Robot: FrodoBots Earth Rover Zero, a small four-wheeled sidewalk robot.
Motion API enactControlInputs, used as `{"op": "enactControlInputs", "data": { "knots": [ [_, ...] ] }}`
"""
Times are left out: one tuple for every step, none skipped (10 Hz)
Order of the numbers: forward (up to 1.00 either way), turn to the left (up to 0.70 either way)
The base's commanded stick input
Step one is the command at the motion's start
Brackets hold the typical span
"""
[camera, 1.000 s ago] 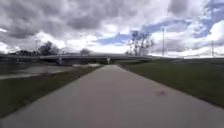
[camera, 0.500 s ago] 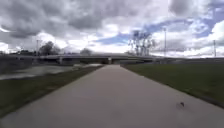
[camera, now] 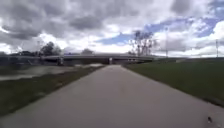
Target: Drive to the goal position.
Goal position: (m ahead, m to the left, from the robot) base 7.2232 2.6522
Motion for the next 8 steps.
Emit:
{"op": "enactControlInputs", "data": {
  "knots": [
    [1.0, 0.0],
    [1.0, 0.0],
    [1.0, 0.0],
    [1.0, 0.0],
    [1.0, 0.0],
    [1.0, 0.0],
    [1.0, 0.0],
    [1.0, 0.0]
  ]
}}
